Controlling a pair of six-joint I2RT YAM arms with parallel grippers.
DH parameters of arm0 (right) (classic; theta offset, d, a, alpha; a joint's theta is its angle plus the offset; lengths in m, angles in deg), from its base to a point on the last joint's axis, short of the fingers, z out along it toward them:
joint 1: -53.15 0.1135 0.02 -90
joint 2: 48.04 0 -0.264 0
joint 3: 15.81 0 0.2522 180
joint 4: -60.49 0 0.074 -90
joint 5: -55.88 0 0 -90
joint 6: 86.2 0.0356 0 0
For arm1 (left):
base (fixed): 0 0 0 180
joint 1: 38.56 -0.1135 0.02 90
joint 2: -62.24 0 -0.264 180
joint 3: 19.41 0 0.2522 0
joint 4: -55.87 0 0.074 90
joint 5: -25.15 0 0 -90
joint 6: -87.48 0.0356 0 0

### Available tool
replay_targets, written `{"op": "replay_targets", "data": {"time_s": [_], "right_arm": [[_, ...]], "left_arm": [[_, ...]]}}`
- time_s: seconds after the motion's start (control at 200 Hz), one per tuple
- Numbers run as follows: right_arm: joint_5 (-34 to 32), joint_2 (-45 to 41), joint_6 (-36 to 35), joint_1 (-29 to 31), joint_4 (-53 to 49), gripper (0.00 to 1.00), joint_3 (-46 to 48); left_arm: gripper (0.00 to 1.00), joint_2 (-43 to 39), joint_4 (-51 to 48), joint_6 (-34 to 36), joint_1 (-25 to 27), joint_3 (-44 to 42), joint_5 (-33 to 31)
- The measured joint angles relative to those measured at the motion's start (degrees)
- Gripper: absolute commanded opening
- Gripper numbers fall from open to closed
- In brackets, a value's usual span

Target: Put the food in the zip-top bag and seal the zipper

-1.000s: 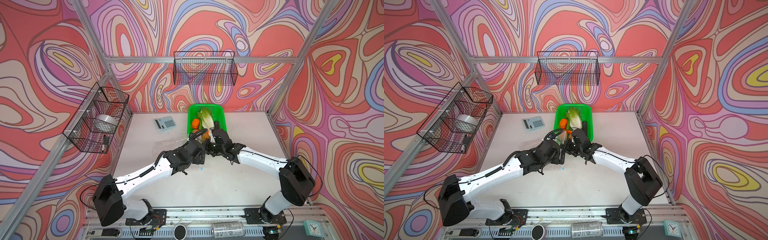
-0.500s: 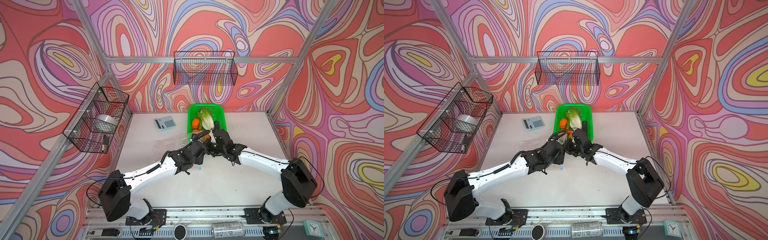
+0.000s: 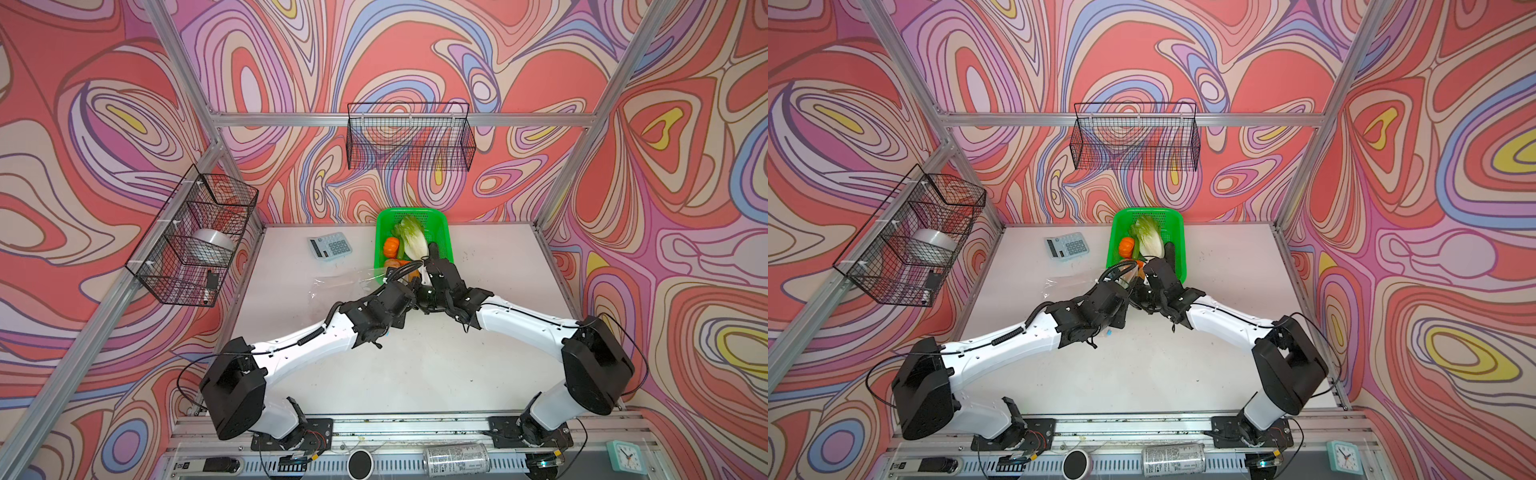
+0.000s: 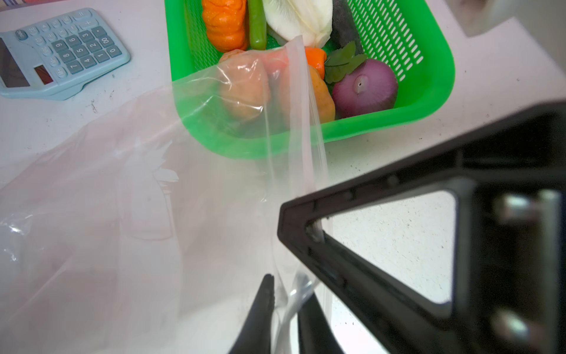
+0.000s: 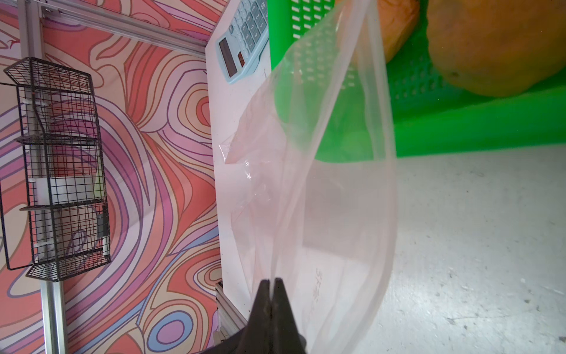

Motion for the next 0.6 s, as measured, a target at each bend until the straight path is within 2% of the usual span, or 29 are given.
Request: {"op": "replay_targets", "data": {"time_s": [0.105, 0.115, 0.155, 0.185, 0.235, 0.28, 0.426, 0.596], "right_arm": [[0.0, 0.0, 0.0, 0.0, 0.1, 0.00, 0.0], [0.0, 0.0, 0.0, 0.0, 0.1, 0.03, 0.0], [0.1, 0.0, 0.0, 0.0, 0.1, 0.27, 0.0], [0.2, 0.0, -0.1, 0.0, 0.1, 0.38, 0.0], [0.6, 0.0, -0.8, -0.1, -0.5, 0.51, -0.4], [0.9, 0.0, -1.9, -0.3, -1.6, 0.57, -1.2], [2.7, -0.9, -5.1, -2.2, -4.8, 0.58, -4.3], [3.7, -4.8, -7.8, -5.8, -7.4, 0.58, -4.2]], "left_arm": [[0.00, 0.0, 0.2, 0.2, 0.0, 0.0, 0.0], [0.00, 0.0, 0.1, 0.2, 0.0, 0.0, 0.0], [0.00, 0.0, 0.1, 0.1, 0.0, 0.0, 0.0], [0.00, 0.0, 0.1, 0.0, 0.0, 0.0, -0.1], [0.00, 0.0, 0.0, -0.2, -0.1, 0.0, -0.3], [0.00, 0.0, -0.1, -0.5, -0.2, 0.0, -0.5], [0.00, -1.3, -0.7, -2.7, -1.7, -0.3, -0.7], [0.00, -7.1, -0.6, -5.0, -4.5, -3.3, 0.1]]}}
